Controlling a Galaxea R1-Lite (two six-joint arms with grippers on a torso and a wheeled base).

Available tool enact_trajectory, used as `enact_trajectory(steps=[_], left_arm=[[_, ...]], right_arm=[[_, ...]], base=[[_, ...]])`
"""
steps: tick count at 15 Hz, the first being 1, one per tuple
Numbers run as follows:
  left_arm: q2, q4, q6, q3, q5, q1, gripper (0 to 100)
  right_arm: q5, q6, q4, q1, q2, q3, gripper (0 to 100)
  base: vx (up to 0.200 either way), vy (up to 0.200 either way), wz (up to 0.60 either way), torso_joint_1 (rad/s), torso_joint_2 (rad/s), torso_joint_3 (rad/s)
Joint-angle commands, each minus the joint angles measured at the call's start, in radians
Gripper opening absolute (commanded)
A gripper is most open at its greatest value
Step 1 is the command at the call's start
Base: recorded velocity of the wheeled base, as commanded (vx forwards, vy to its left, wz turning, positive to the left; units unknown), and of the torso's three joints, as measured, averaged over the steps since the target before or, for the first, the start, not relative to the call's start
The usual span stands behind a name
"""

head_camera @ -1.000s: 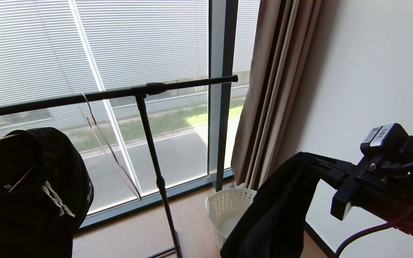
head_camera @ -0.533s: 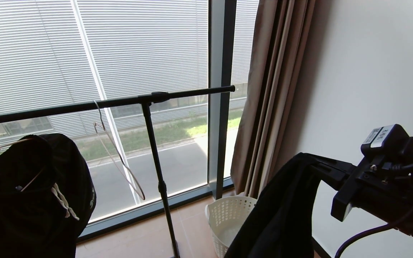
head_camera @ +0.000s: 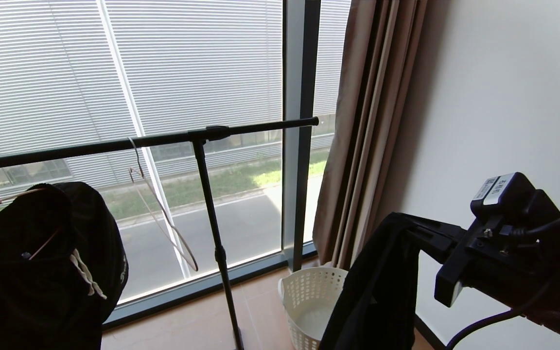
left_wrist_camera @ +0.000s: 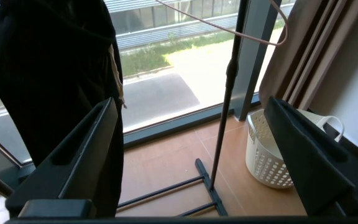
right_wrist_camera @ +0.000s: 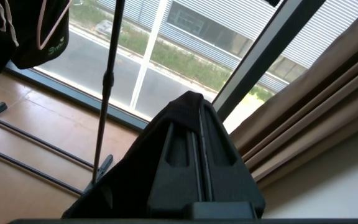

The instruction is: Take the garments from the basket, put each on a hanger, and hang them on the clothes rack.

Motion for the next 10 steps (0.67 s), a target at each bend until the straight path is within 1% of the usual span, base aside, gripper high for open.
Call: enact_trajectory(steps=[1, 2, 4, 5, 6, 8, 10], left_arm=[[0.019, 0.000, 0.000, 0.000, 0.001, -0.017, 100], [0.013, 0.000, 0.000, 0.000, 0.001, -0.018, 100], [0.006, 0.000, -0.001, 0.000, 0.001, -0.018, 100], [0.006, 0.000, 0.000, 0.000, 0.001, -0.018, 100], [0.006, 0.000, 0.000, 0.000, 0.001, -0.018, 100], [0.009, 0.000, 0.000, 0.000, 0.001, -0.018, 100], [0.008, 0.000, 0.000, 0.000, 0.001, -0.020, 100]], right_arm=[[0.002, 0.009, -0.004, -0.003, 0.028, 0.022, 0], [0.002, 0.009, -0.013, -0.003, 0.031, 0.033, 0], [0.006, 0.005, -0.096, -0.003, 0.043, 0.084, 0], [0.005, 0.002, -0.118, -0.003, 0.055, 0.090, 0], [0.003, 0.002, -0.124, -0.003, 0.064, 0.090, 0], [0.000, 0.001, -0.173, -0.005, 0.080, 0.090, 0], [0.000, 0.001, -0.181, -0.005, 0.078, 0.091, 0]], base=[[0.000, 0.000, 0.00, 0.000, 0.00, 0.000], [0.000, 0.000, 0.00, 0.000, 0.00, 0.000], [0.000, 0.000, 0.00, 0.000, 0.00, 0.000], [0.000, 0.000, 0.00, 0.000, 0.00, 0.000], [0.000, 0.000, 0.60, -0.002, 0.00, 0.002], [0.000, 0.000, 0.60, 0.002, 0.00, 0.005], [0.000, 0.000, 0.60, -0.002, 0.00, 0.005]])
